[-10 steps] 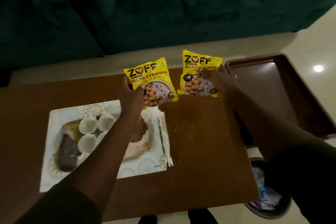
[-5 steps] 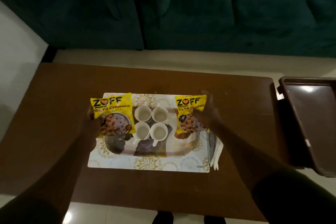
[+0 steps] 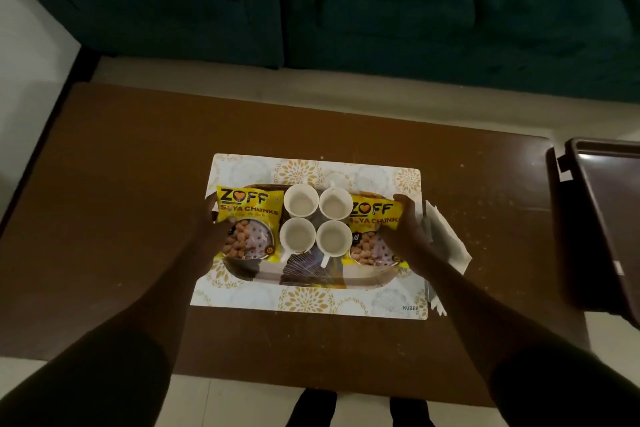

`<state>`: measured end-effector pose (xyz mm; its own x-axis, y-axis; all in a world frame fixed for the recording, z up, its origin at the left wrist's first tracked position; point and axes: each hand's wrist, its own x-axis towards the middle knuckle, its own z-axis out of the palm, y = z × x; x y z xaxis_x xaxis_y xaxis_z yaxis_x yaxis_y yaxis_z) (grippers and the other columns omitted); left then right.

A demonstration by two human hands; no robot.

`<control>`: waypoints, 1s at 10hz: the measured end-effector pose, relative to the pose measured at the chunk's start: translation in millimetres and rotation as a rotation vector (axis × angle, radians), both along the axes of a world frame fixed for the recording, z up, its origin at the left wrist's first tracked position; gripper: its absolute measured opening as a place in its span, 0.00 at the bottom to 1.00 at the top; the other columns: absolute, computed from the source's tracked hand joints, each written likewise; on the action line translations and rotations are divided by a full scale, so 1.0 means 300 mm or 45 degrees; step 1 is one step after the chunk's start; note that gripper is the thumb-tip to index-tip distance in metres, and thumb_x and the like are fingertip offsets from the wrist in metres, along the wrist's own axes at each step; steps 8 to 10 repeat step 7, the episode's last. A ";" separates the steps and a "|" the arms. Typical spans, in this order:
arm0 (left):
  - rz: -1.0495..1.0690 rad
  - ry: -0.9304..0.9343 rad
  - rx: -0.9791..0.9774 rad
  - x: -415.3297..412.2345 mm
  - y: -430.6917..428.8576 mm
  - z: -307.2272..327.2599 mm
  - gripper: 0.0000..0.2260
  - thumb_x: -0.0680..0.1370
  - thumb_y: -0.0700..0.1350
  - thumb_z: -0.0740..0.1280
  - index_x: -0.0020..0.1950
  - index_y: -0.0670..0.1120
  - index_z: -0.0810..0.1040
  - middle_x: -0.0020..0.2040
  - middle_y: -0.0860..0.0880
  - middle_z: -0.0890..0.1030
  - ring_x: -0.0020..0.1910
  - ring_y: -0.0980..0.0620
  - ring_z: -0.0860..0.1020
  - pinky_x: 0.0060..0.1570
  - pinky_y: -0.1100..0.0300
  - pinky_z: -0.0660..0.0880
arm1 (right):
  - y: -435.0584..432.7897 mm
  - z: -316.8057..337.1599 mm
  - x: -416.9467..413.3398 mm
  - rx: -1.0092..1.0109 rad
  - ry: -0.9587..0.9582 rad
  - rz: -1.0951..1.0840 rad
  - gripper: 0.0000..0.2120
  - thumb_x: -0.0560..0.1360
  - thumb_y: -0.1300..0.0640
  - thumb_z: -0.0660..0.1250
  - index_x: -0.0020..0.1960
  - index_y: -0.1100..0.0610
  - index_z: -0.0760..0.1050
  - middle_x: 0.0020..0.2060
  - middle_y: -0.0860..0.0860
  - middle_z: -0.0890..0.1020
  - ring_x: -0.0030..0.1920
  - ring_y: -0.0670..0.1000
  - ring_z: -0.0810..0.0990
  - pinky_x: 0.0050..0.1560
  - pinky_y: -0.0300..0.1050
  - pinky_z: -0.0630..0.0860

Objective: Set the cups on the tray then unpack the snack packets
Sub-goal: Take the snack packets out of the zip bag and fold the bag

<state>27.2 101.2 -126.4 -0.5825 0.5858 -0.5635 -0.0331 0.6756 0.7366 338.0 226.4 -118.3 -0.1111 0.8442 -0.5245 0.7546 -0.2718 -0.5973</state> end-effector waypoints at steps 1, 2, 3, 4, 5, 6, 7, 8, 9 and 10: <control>-0.130 0.043 -0.047 0.022 0.004 -0.004 0.26 0.78 0.38 0.66 0.74 0.50 0.63 0.59 0.40 0.77 0.59 0.38 0.77 0.50 0.43 0.78 | -0.007 0.005 -0.017 -0.046 -0.002 0.024 0.34 0.75 0.64 0.65 0.74 0.52 0.53 0.56 0.59 0.79 0.47 0.56 0.81 0.41 0.49 0.80; -0.261 0.324 -0.113 0.056 0.002 -0.006 0.32 0.76 0.41 0.69 0.77 0.46 0.58 0.68 0.38 0.73 0.66 0.38 0.73 0.63 0.40 0.72 | -0.024 0.027 -0.022 0.160 -0.134 0.094 0.32 0.74 0.58 0.66 0.74 0.51 0.56 0.59 0.60 0.76 0.58 0.60 0.76 0.51 0.51 0.75; -0.274 0.553 -0.169 0.086 0.001 0.013 0.36 0.75 0.41 0.70 0.79 0.46 0.54 0.72 0.38 0.66 0.69 0.36 0.69 0.63 0.41 0.71 | -0.034 0.055 -0.006 0.256 -0.317 0.130 0.27 0.76 0.54 0.65 0.72 0.52 0.60 0.63 0.61 0.70 0.64 0.61 0.69 0.62 0.59 0.72; -0.309 0.569 -0.196 0.081 0.008 0.020 0.35 0.76 0.43 0.70 0.78 0.46 0.56 0.71 0.38 0.66 0.68 0.36 0.70 0.62 0.41 0.71 | -0.024 0.067 0.013 0.220 -0.342 0.123 0.23 0.76 0.55 0.64 0.69 0.55 0.64 0.62 0.60 0.70 0.61 0.60 0.71 0.58 0.56 0.74; -0.330 0.586 -0.191 0.086 0.004 0.037 0.33 0.76 0.45 0.70 0.77 0.46 0.59 0.71 0.38 0.66 0.69 0.36 0.68 0.63 0.39 0.70 | -0.020 0.079 0.021 0.203 -0.316 0.125 0.20 0.76 0.56 0.64 0.66 0.56 0.67 0.60 0.59 0.72 0.53 0.55 0.74 0.50 0.50 0.76; -0.333 0.690 -0.160 0.104 0.014 0.068 0.31 0.75 0.47 0.70 0.75 0.47 0.61 0.72 0.39 0.64 0.70 0.36 0.65 0.64 0.37 0.68 | -0.009 0.105 0.036 0.245 -0.285 0.099 0.19 0.75 0.55 0.66 0.64 0.57 0.69 0.62 0.59 0.72 0.52 0.56 0.75 0.48 0.48 0.74; -0.367 0.751 -0.089 0.145 0.059 0.162 0.29 0.76 0.47 0.69 0.74 0.47 0.62 0.72 0.39 0.65 0.69 0.36 0.66 0.63 0.37 0.68 | 0.035 0.196 0.054 0.392 -0.163 0.062 0.17 0.74 0.59 0.67 0.62 0.59 0.71 0.61 0.59 0.72 0.55 0.57 0.76 0.47 0.44 0.71; -0.367 0.751 -0.089 0.145 0.059 0.162 0.29 0.76 0.47 0.69 0.74 0.47 0.62 0.72 0.39 0.65 0.69 0.36 0.66 0.63 0.37 0.68 | 0.035 0.196 0.054 0.392 -0.163 0.062 0.17 0.74 0.59 0.67 0.62 0.59 0.71 0.61 0.59 0.72 0.55 0.57 0.76 0.47 0.44 0.71; -0.367 0.751 -0.089 0.145 0.059 0.162 0.29 0.76 0.47 0.69 0.74 0.47 0.62 0.72 0.39 0.65 0.69 0.36 0.66 0.63 0.37 0.68 | 0.035 0.196 0.054 0.392 -0.163 0.062 0.17 0.74 0.59 0.67 0.62 0.59 0.71 0.61 0.59 0.72 0.55 0.57 0.76 0.47 0.44 0.71; -0.367 0.751 -0.089 0.145 0.059 0.162 0.29 0.76 0.47 0.69 0.74 0.47 0.62 0.72 0.39 0.65 0.69 0.36 0.66 0.63 0.37 0.68 | 0.035 0.196 0.054 0.392 -0.163 0.062 0.17 0.74 0.59 0.67 0.62 0.59 0.71 0.61 0.59 0.72 0.55 0.57 0.76 0.47 0.44 0.71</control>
